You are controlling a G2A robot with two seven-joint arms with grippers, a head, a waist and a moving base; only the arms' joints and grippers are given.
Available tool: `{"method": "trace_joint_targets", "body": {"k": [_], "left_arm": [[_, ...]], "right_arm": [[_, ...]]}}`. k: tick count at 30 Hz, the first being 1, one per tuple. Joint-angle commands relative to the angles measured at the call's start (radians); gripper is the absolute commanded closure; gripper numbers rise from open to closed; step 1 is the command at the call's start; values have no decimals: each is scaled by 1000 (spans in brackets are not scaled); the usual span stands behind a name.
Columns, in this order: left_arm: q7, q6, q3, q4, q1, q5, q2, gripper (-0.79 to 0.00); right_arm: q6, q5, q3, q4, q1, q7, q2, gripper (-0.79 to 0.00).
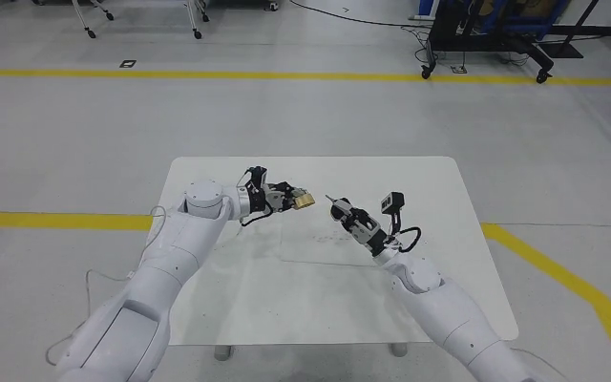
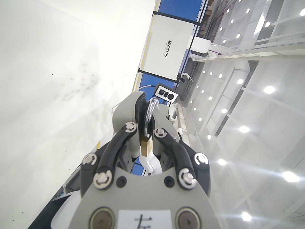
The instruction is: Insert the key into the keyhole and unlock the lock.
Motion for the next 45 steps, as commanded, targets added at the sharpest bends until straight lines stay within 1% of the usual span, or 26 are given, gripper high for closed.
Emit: {"method": "trace_joint_targets", "body": {"k": [1, 13, 16, 19, 20, 23, 25, 26, 29, 32, 37, 39, 45], "left_arm": [[0, 0, 0, 0, 0, 0, 0, 0], [0, 0, 0, 0, 0, 0, 0, 0], [65, -10, 5, -41, 22, 35, 1, 0], [91, 9, -5, -60, 38, 34, 4, 0], [91, 24, -11, -66, 44, 21, 4, 0], [107, 31, -16, -82, 53, 22, 4, 0], [142, 24, -21, -98, 62, 36, 5, 0], [166, 18, -22, -107, 66, 50, 7, 0], [212, 8, -29, -138, 85, 72, 10, 0], [243, 1, -37, -172, 104, 92, 14, 0], [256, 5, -50, -218, 128, 113, 20, 0], [254, 13, -51, -231, 135, 122, 22, 0], [243, 26, -59, -249, 144, 131, 24, 0]], "right_arm": [[20, -5, 15, -34, -20, -15, 4, 0], [20, -5, 15, -34, -20, -15, 4, 0], [20, -5, 15, -34, -20, -15, 4, 0], [76, -76, 4, -69, -37, -67, 3, 0], [105, -106, 0, -103, -54, -117, 1, 0], [166, -156, -4, -169, -90, -221, -2, 0], [218, -222, -17, -226, -118, -325, -7, 0], [233, -227, -21, -245, -131, -357, -9, 0], [283, -230, -36, -282, -148, -397, -17, 0], [313, -259, -48, -279, -138, -437, -26, 0], [305, -207, -64, -236, -105, -461, -48, 0], [299, -166, -69, -214, -90, -451, -57, 0], [296, -158, -76, -180, -67, -462, -76, 0]]}}
